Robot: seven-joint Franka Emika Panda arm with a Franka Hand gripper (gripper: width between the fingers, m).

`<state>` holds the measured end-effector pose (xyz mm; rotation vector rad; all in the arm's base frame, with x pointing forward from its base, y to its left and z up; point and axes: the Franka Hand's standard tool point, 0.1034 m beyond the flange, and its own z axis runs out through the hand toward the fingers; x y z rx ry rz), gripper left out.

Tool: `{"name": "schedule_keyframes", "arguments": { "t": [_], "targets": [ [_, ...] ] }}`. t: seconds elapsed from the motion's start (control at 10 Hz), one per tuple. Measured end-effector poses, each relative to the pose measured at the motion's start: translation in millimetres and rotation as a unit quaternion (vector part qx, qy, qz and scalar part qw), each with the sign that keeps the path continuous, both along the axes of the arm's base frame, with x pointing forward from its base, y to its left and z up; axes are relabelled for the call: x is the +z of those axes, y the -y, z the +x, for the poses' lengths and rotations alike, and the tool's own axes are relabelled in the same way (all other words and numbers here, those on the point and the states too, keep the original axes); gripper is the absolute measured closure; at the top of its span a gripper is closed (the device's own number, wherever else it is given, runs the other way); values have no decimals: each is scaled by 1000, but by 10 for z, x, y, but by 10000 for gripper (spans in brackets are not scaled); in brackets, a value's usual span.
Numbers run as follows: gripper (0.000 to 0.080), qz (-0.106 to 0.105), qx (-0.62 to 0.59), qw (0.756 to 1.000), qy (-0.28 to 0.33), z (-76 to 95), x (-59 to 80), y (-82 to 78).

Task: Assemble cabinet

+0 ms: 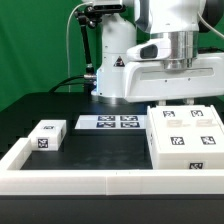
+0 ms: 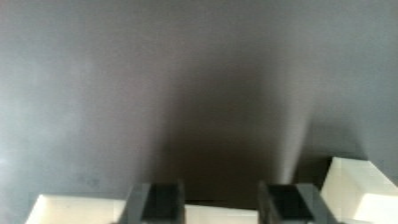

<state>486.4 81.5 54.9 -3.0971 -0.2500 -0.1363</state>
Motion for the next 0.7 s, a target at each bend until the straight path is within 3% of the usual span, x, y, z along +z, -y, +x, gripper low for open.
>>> {"name": "schedule_keyframes", "arguments": {
  "t": [0.1, 0.5, 0.7],
  "targets": [
    [597, -1, 8, 1000, -1, 12, 33, 47],
    [598, -1, 5, 1000, -17, 96, 396, 89],
    [598, -1, 5, 1000, -20, 144, 441, 89]
  ]
}}
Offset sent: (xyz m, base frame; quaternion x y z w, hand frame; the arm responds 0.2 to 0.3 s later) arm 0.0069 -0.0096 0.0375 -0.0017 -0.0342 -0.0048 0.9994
